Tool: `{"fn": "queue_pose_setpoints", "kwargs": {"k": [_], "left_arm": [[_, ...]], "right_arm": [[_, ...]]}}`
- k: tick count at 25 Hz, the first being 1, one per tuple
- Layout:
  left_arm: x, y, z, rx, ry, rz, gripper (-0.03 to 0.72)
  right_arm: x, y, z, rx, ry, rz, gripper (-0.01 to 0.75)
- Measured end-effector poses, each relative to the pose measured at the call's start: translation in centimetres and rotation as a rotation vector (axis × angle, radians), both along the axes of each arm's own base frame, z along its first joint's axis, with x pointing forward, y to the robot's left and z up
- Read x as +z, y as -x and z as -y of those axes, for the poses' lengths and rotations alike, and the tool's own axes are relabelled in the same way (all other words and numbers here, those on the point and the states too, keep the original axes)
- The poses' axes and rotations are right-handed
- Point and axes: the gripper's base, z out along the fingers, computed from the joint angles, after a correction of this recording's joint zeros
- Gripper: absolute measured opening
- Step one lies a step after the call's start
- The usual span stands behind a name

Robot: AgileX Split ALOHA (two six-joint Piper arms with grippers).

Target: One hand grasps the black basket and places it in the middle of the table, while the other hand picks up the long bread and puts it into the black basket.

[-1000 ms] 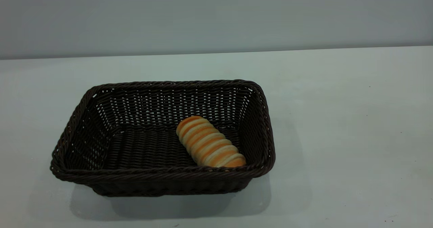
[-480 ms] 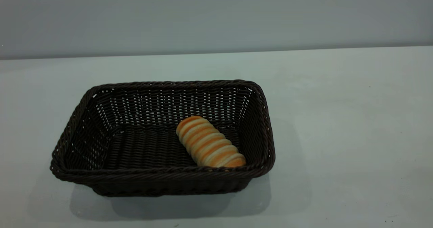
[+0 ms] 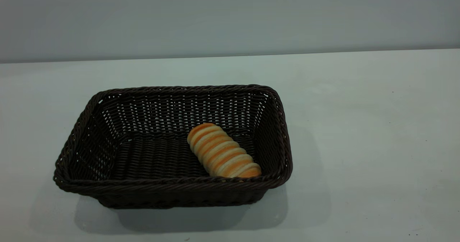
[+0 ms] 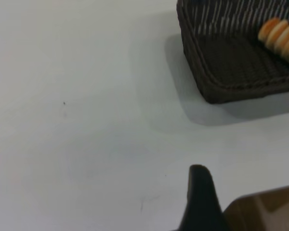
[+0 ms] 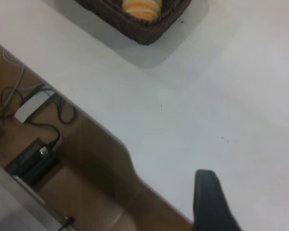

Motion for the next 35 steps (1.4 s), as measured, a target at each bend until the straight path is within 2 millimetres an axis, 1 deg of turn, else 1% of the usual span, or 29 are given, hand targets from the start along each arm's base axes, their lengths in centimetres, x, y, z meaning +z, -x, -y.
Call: {"fn": "queue_pose_setpoints", "kwargs": {"k": [6, 16, 24, 27, 32, 33, 35], "left_arm": [[-0.04, -0.06, 0.04, -0.004, -0.002, 0.004, 0.558], [-0.03, -0.07, 0.03, -0.004, -0.002, 0.005, 0.558], [-0.03, -0.07, 0.03, -0.004, -0.003, 0.005, 0.558], [-0.03, 0.03, 0.11, 0.051, -0.003, 0.005, 0.558], [-0.03, 0.43, 0.5, 0.289, -0.003, 0.005, 0.558], [-0.03, 0.49, 0.58, 0.334, -0.003, 0.005, 0.558], [-0.03, 0.57, 0.69, 0.392, -0.004, 0.005, 0.558]], "right_arm": [[0.02, 0.63, 0.43, -0.003, -0.029, 0.035, 0.357], [0.02, 0.72, 0.34, 0.003, -0.04, 0.026, 0.24], [0.02, 0.72, 0.34, -0.002, -0.041, 0.025, 0.23], [0.02, 0.64, 0.35, -0.106, -0.042, 0.026, 0.234], [0.02, 0.37, 0.47, -0.441, -0.044, 0.031, 0.236], [0.02, 0.33, 0.5, -0.496, -0.044, 0.032, 0.236], [0.02, 0.29, 0.54, -0.551, -0.043, 0.033, 0.237]]}}
